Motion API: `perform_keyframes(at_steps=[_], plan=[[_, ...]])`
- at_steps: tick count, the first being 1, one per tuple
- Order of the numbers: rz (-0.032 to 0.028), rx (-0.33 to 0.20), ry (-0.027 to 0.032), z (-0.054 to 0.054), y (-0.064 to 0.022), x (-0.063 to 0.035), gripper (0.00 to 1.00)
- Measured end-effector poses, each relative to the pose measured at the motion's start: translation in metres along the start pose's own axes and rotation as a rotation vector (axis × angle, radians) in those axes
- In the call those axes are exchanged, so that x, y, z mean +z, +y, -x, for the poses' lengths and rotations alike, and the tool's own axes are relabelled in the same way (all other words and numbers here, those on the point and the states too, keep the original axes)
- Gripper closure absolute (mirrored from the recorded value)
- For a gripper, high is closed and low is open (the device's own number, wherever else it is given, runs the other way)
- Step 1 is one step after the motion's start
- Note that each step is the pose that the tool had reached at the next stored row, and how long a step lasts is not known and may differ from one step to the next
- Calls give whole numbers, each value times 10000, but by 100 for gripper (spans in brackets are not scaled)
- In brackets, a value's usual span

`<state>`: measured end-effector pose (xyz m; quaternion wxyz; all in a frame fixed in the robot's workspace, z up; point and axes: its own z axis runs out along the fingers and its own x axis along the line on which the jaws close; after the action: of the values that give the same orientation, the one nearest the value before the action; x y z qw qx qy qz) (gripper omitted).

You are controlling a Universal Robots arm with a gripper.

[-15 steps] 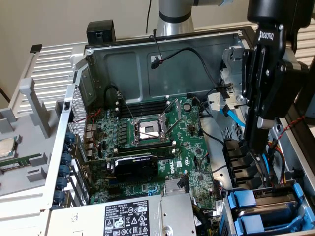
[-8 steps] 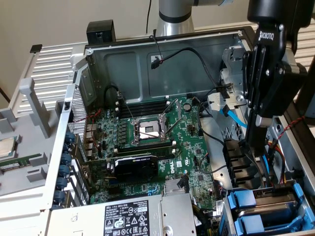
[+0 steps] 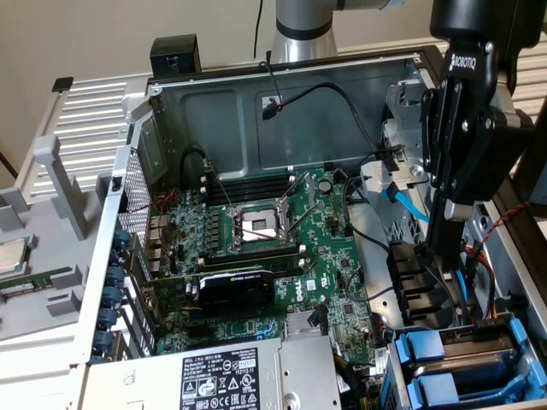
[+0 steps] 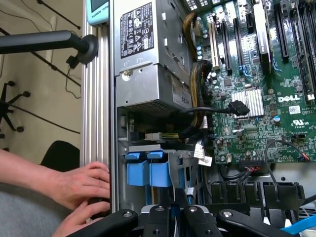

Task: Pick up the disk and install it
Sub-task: 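Insert the second disk wire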

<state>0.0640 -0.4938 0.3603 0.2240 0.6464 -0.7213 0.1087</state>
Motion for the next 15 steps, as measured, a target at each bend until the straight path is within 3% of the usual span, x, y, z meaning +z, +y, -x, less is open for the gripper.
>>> perform_keyframes(at_steps=[9,15], plan=[[0,1,2,-2,1,-3,84],[-46,21,-30,-69,17,-115,84]])
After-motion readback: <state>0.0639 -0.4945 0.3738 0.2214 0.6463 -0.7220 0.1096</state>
